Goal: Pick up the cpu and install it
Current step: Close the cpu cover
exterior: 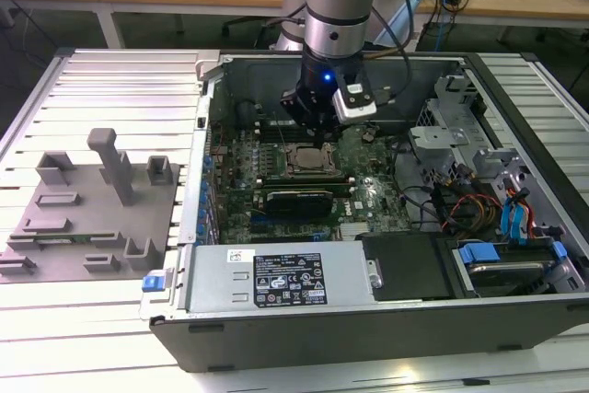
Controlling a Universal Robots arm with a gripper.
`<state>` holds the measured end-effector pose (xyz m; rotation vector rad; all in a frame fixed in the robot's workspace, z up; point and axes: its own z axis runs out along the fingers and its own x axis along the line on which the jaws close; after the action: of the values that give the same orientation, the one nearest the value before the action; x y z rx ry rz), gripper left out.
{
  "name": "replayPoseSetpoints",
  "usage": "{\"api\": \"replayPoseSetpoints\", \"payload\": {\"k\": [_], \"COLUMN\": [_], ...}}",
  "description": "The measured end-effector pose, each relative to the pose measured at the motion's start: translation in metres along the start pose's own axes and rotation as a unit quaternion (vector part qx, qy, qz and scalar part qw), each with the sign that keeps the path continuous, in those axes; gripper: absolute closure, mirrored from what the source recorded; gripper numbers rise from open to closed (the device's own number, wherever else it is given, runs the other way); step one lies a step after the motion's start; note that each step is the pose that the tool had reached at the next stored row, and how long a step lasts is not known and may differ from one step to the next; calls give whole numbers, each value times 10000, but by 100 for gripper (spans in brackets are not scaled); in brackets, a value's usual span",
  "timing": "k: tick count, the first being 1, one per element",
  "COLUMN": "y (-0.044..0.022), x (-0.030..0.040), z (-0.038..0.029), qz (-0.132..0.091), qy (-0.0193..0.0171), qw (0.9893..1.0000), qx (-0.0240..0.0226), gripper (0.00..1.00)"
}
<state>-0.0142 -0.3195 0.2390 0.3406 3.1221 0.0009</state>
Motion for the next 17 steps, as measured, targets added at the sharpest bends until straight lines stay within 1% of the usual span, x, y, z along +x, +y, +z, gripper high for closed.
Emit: {"api": "replayPoseSetpoints", "payload": {"k": [1,3,5,7,8,9,10,11,12,13,14,16,17], "y": [0,0,0,0,0,0,0,0,0,0,0,-2,-11], "x": [0,0,0,0,0,0,0,0,0,0,0,1,8], "z": [0,1,2,2,3,3,4,4,4,5,5,9,18], "qz": [-133,-316,-610,-817,-960,-1167,-1261,-1374,-1514,-1619,-1660,-1662,-1650], "qy": [0,0,0,0,1,1,1,1,1,1,1,1,1], "qw": [9999,9995,9981,9967,9954,9932,9920,9905,9885,9868,9861,9861,9863], "qx": [0,0,0,-1,-1,-1,-1,-1,-1,-1,-1,-3,-1], "gripper": [89,89,89,89,89,89,89,89,89,89,89,89,89]}}
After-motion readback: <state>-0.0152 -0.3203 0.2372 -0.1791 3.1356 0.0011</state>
